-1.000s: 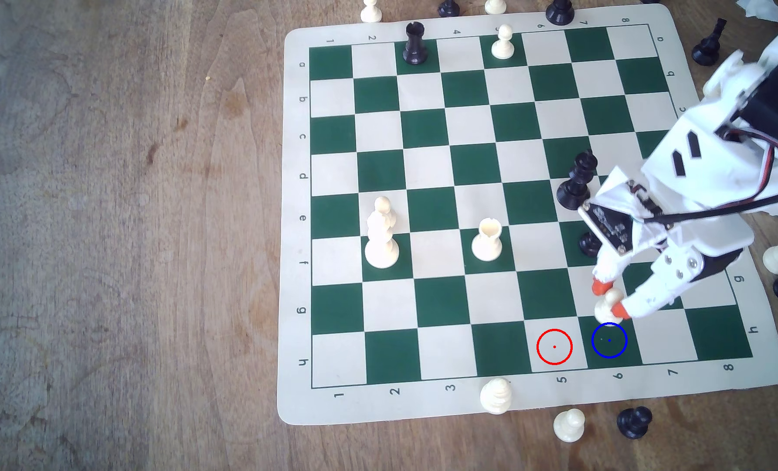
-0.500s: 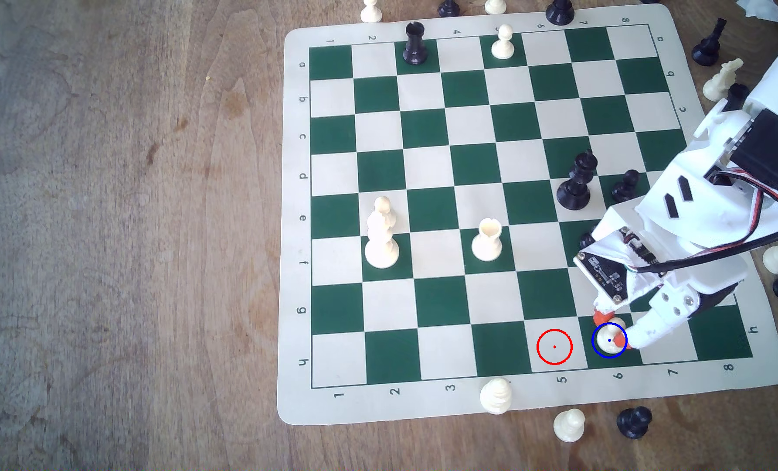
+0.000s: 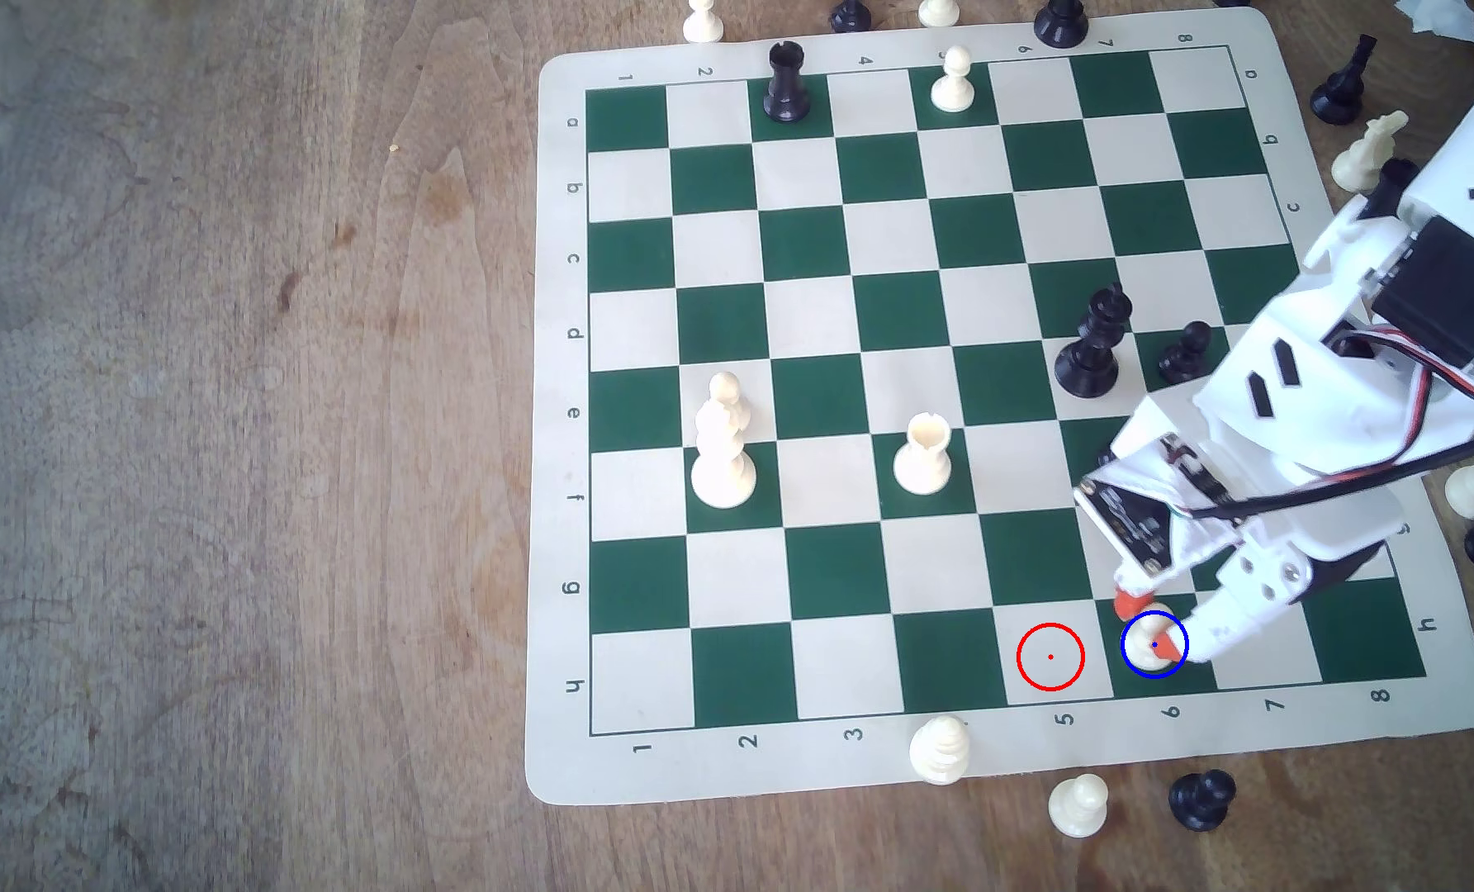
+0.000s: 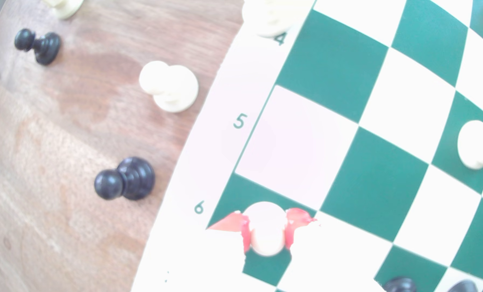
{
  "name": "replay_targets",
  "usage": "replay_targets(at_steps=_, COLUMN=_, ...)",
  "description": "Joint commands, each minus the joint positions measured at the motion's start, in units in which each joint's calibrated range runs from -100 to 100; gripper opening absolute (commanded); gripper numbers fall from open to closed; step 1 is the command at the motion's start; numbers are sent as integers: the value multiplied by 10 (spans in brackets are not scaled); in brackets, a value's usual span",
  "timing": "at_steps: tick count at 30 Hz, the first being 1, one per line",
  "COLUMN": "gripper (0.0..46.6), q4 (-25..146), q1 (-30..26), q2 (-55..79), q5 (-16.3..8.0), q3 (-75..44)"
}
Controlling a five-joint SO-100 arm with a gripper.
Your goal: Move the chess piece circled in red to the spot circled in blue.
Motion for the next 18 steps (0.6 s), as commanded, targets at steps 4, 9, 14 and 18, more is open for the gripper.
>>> replay_targets(at_steps=4, gripper=87, q4=-7, q1=0, q2=-7, q5=-2, q3=-22)
replay_targets(at_steps=9, gripper=103, q4=-1, q1=-3, q2=-13, q5=-2, q3=-19)
replay_targets(at_steps=14, gripper=215, q4=10, q1=-3, q2=-26, q5=-7, q3=-19)
replay_targets(at_steps=18, gripper=236, q4=38, q1=1, q2=-44, q5=-5, q3=-20)
